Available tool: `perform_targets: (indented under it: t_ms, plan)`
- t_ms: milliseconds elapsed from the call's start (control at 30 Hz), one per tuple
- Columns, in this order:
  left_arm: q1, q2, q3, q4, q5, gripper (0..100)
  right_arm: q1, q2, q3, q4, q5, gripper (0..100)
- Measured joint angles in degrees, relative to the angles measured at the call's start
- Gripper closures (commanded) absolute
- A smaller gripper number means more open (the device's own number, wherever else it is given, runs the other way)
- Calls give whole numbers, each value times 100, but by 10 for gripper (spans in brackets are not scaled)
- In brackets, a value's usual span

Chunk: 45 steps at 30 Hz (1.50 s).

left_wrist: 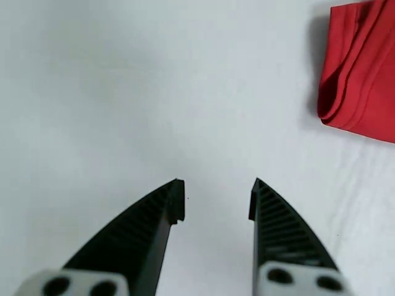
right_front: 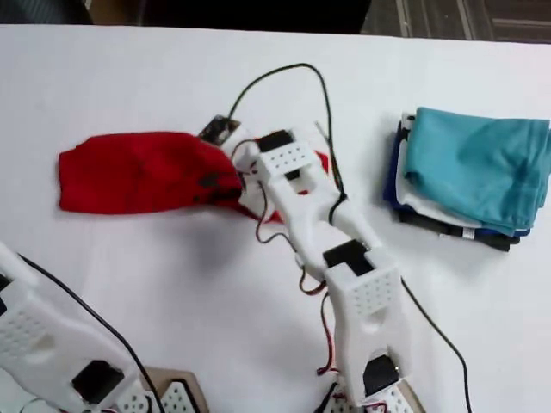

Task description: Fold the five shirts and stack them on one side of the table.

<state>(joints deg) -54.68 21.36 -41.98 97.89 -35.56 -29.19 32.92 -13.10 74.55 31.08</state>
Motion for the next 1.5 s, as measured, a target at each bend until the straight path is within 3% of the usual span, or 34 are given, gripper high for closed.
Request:
perform_targets:
  t_ms: [467,767,1000,1200,1267,1400,1500]
  plan:
    - [141,0,0,308,0,805,-9,-3807,0,2136,9,978]
    - [123,0,0,325,0,805,-123,-6048,1169,2268,9,978]
    - [369,0,0,334,0,805,114,-6101,3174,571,18,978]
    - [809,0,316,343,0,805,1389,-5160,3429,-870,457,971]
    - [1099,0,589,343,0,805,1855,-4651,3288,-1073,387,904]
    - [1899,0,1222,343,0,805,2444,-3877,2813,-1143,-132,678]
    - [2470,0,1653,343,0,805,2549,-3587,2549,-1143,-466,600]
